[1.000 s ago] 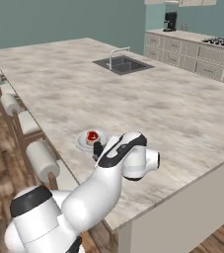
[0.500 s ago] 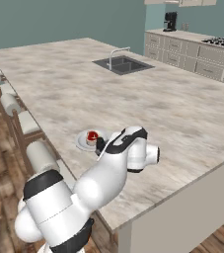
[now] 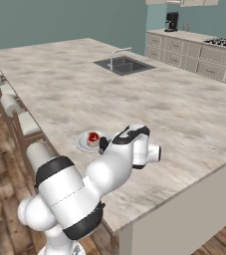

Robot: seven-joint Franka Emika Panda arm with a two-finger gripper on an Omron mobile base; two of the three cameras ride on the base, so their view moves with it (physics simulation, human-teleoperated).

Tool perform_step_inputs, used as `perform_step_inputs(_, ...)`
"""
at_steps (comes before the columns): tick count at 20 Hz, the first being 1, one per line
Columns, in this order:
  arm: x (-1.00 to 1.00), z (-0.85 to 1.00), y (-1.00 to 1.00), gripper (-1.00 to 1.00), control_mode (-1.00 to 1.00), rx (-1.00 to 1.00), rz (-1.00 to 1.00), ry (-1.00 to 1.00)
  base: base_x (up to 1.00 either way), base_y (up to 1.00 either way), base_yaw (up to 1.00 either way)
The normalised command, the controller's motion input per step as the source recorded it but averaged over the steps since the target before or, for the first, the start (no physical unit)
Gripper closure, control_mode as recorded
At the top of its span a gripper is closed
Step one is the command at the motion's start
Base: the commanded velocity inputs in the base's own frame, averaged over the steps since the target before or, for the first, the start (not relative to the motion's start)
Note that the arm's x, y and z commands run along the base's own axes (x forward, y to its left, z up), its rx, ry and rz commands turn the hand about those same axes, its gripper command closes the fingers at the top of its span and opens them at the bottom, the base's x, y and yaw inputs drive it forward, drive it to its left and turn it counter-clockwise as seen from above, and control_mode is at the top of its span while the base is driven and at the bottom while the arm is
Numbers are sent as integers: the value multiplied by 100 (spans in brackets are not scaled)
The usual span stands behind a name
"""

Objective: Retrieve the shaker from the cabinet and place it next the steak on a plate on the dining table.

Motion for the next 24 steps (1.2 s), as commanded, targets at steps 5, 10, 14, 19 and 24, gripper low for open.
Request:
perform_step_inputs(5,30,-12,0,100,-100,0,0,-3,0,0,0)
perform_step_inputs(10,23,-38,0,100,-100,1,0,5,0,0,0)
perform_step_inputs(14,12,-35,0,100,-100,0,0,2,0,0,0)
perform_step_inputs(19,33,-15,0,100,-100,0,0,2,0,0,0)
perform_step_inputs(24,37,-17,-7,100,-100,0,0,0,0,0,0)
